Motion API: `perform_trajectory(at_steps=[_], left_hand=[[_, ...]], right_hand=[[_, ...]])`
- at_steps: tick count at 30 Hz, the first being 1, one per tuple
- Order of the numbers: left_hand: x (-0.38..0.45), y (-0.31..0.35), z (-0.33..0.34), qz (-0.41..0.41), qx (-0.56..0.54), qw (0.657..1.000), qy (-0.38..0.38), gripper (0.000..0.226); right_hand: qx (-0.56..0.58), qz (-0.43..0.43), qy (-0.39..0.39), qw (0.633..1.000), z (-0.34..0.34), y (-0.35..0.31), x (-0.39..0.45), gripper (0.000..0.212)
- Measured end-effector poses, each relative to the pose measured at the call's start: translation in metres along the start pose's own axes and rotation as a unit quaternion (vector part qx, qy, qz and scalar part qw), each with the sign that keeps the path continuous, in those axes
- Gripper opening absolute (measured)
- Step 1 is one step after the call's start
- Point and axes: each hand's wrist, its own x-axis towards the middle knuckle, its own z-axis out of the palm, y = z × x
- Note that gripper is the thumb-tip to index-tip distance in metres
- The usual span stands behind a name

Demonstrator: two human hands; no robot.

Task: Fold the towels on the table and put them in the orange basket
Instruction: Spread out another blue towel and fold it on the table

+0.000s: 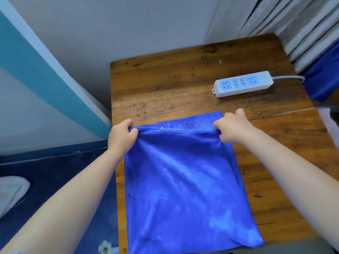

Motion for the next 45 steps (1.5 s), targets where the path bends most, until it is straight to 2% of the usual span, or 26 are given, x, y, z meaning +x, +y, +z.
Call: perform_trajectory(at_steps=[3,8,12,17,23,30,35,37,40,43,45], left_hand=[[-0.002,-0.011,-0.007,-0.055,0.026,0.998,-0.005,0.032],[-0.008,-0.018,-0.009,-0.059,0.089,0.994,-0.037,0.01],[-0.01,-0.014,-0.007,-0.079,0.091,0.992,-0.043,0.011],[-0.009,-0.009,-0.001,-0.067,0.144,0.982,-0.1,0.021],[-0.01,-0.006,0.001,-0.084,0.13,0.986,-0.055,0.019],[-0.005,-0.011,-0.002,-0.088,0.128,0.988,-0.016,0.029],[0.005,-0.021,-0.005,-0.107,0.102,0.989,0.019,0.028],[0.008,-0.026,-0.004,-0.123,0.109,0.986,0.008,0.028],[0.014,-0.028,0.001,-0.133,0.131,0.982,-0.022,0.028],[0.023,-0.026,0.005,-0.138,0.156,0.977,-0.048,0.027],[0.03,-0.026,0.009,-0.134,0.15,0.977,-0.069,0.025]], right_hand=[[-0.002,0.055,0.033,0.998,0.003,0.011,-0.011,0.019],[0.092,0.14,0.083,0.982,0.024,0.026,-0.016,0.015],[0.203,0.194,0.1,0.954,0.042,0.028,-0.018,0.017],[0.278,0.181,0.103,0.938,0.045,0.015,-0.009,0.021],[0.28,0.173,0.096,0.939,0.049,0.007,0.005,0.022],[0.297,0.172,0.123,0.931,0.04,0.006,0.011,0.02],[0.313,0.141,0.238,0.909,0.016,0.017,0.018,0.025],[0.287,0.141,0.22,0.922,0.013,0.02,0.029,0.025],[0.221,0.146,0.153,0.952,0.02,0.018,0.043,0.023],[0.162,0.128,0.137,0.969,0.03,0.019,0.05,0.02],[0.164,0.112,0.129,0.971,0.035,0.021,0.055,0.021]])
